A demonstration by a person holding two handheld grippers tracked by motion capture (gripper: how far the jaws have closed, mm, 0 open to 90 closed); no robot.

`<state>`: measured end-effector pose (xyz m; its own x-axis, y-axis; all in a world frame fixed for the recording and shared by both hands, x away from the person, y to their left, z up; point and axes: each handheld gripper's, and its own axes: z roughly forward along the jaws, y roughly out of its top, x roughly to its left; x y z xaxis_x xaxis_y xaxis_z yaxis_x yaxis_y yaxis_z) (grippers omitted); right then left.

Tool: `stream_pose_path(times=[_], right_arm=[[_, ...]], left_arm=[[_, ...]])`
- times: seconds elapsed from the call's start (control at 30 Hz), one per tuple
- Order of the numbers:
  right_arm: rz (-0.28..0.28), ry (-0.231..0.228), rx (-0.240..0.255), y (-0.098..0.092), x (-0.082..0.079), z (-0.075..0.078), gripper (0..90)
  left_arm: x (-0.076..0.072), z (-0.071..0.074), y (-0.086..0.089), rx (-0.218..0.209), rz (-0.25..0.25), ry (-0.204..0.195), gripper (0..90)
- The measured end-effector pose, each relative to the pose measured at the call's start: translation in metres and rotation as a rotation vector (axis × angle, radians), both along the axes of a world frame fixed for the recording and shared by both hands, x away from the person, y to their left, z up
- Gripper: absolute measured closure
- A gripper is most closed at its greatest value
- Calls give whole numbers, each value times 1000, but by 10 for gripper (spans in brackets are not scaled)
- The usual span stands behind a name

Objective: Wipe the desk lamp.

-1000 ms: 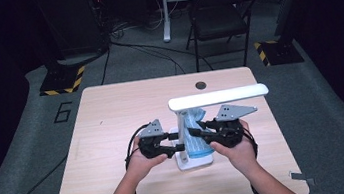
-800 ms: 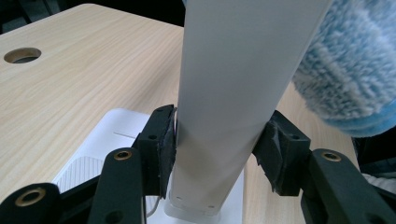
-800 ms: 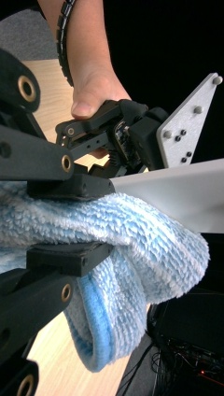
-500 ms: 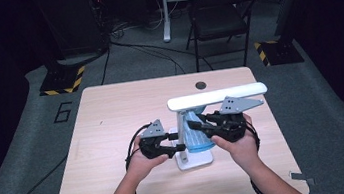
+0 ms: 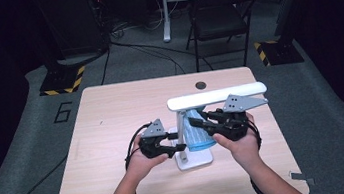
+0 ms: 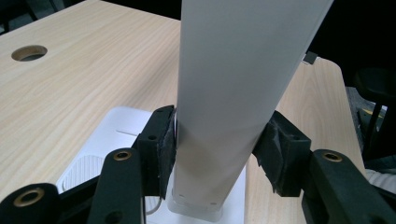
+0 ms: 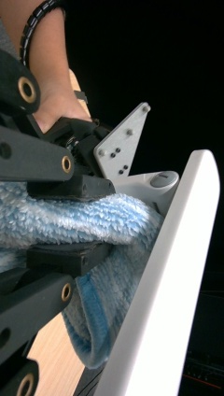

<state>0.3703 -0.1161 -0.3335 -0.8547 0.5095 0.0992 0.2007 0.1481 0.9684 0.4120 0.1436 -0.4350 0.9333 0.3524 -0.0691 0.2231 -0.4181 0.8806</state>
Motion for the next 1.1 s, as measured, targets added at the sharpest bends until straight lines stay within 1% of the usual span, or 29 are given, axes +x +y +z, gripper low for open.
stream_pose_path(times=[0.03,0.07,0.1,0.13,0.17,0.2,0.23,0.27,0.33,0.37,0.4,0.43,0.47,0.5,0.53,0.67,0.7,0.77,0.8,0.93,1.03,1.1], right_arm=[[-2,-6,-3,0,1,-1,718],[-5,3,-2,0,1,-1,718],[-2,9,-2,0,1,-1,718],[-2,13,-3,0,1,-1,718],[0,10,-5,1,1,-1,718],[-2,4,-5,1,1,0,718],[-2,9,-7,2,0,0,717],[6,3,-10,3,0,1,717],[-8,-11,-11,5,-3,2,718],[-14,-12,-8,4,-4,3,719],[-15,-23,0,3,-4,3,720],[-17,-22,16,2,-4,2,724],[-22,-27,25,2,-4,2,726],[-33,-31,35,1,-5,2,728],[-39,-41,38,0,-6,2,730],[-72,-68,55,-6,-8,3,736],[-83,-64,65,-9,-7,3,737],[-98,-62,84,-15,-5,1,737],[-106,-52,88,-17,-5,1,738],[-131,-54,114,-26,-5,-3,738],[-154,-51,129,-34,-4,-6,737],[-175,-37,146,-41,-4,-8,737]], left_arm=[[0,2,-1,-2,-6,-6,490],[0,2,-1,-2,-6,-6,485],[-1,7,-2,-14,-4,-20,465],[-2,9,-3,-19,-3,-23,448],[-2,11,-5,-24,-5,-31,439],[-3,13,-6,-18,-1,-42,441],[-3,14,-8,-6,-2,-46,472],[-3,14,-10,11,15,-60,517],[-3,14,-10,15,10,-47,522],[-3,14,-10,14,15,-52,524],[-5,13,-11,2,31,-56,525],[-5,12,-12,-1,38,-58,525],[-5,13,-11,2,34,-54,526],[-6,12,-12,-1,43,-57,526],[-7,11,-12,-8,58,-63,526],[-7,10,-12,-20,74,-64,526],[-7,10,-12,-19,66,-58,526],[-8,9,-13,-24,67,-51,526],[-8,9,-13,-31,76,-55,526],[-9,8,-13,-41,79,-57,526],[-9,8,-12,-36,75,-51,526],[-9,8,-13,-37,79,-53,526]])
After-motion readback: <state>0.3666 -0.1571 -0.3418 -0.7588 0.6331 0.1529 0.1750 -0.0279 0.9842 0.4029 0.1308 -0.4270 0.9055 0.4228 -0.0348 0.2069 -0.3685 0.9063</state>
